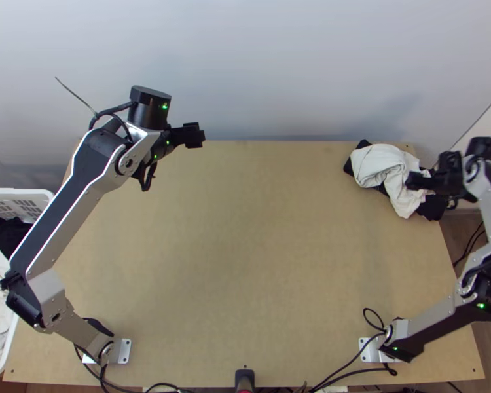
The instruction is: Fold the t-shirt
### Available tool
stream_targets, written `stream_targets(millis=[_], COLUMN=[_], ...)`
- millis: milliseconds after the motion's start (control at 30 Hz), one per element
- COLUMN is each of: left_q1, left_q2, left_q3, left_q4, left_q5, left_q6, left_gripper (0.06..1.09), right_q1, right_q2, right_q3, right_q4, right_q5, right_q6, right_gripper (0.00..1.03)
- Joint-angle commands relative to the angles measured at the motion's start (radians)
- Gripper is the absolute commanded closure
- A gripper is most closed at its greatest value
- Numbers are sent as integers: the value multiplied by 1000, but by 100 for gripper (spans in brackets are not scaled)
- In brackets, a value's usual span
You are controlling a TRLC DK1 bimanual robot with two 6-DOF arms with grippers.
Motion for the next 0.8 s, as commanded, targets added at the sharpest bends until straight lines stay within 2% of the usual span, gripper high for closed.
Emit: stream_targets(millis=[0, 233, 300, 367, 400, 433, 500, 533, 767], left_q1=[-2, 1, 1, 0, 0, 0, 1, 3, 6], left_q2=[5, 5, 10, 15, 18, 19, 21, 21, 25], left_q3=[8, 11, 17, 28, 31, 34, 37, 37, 38], left_q4=[0, 0, 0, 0, 0, 0, 0, 0, 0], left_q5=[-1, -2, -1, -1, -1, -1, -2, -1, -1], left_q6=[2, 3, 3, 3, 3, 3, 3, 3, 3], left_gripper=[10, 10, 10, 10, 10, 10, 10, 10, 10], right_q1=[47, 75, 79, 79, 78, 76, 75, 72, 30], right_q2=[61, 134, 157, 173, 174, 174, 170, 168, 96], right_q3=[-63, -68, -71, -73, -76, -77, -76, -73, -25], right_q4=[99, 181, 212, 246, 260, 270, 289, 289, 295], right_q5=[69, 144, 190, 235, 239, 241, 248, 247, 253], right_q6=[-47, -62, -62, -62, -64, -76, -115, -124, -159], right_gripper=[4, 4, 6, 20, 32, 50, 94, 97, 100])
